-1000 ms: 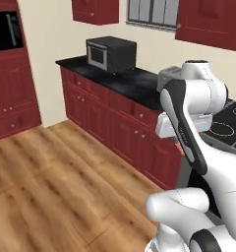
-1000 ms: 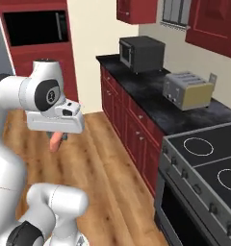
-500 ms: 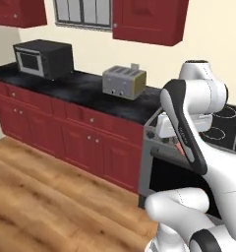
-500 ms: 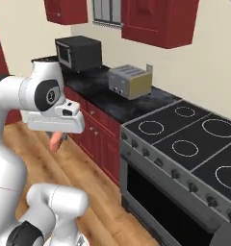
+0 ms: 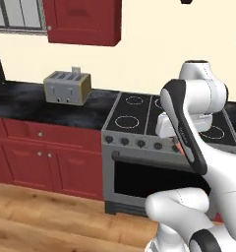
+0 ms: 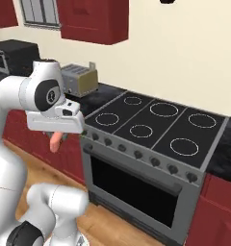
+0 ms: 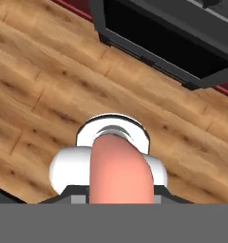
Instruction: Pick up the bar soap and dish brush from the sink, and place them back in the cabinet, and close the cabinet door.
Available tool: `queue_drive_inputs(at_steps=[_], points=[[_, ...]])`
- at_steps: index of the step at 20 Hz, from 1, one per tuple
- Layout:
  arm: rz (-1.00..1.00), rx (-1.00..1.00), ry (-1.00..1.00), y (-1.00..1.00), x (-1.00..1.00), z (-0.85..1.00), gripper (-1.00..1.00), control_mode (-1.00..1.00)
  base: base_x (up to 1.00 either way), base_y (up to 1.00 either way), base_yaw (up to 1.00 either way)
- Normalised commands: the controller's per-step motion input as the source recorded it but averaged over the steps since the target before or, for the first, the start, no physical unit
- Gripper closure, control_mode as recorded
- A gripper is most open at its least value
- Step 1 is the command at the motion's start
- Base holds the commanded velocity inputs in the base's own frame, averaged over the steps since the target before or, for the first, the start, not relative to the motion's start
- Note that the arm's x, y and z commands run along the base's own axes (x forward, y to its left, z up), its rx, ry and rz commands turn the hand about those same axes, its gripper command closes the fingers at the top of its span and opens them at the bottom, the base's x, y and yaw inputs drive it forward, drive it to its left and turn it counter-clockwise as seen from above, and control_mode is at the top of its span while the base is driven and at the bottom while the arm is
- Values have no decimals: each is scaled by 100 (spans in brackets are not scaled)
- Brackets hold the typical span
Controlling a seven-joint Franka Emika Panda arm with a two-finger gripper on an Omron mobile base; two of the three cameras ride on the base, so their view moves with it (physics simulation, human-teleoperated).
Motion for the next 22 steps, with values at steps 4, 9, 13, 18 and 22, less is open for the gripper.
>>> queue_drive_inputs(at_steps=[4, 9, 13, 18, 22], points=[[0, 0, 0, 0, 0, 0, 100, 100, 0, -14, -52], [0, 0, 0, 0, 0, 0, 100, 100, 1, -15, -48], [0, 0, 0, 0, 0, 0, 100, 100, 3, -21, -35], [0, 0, 0, 0, 0, 0, 100, 100, 0, -24, -26], [0, 0, 0, 0, 0, 0, 100, 100, 0, -30, -10]])
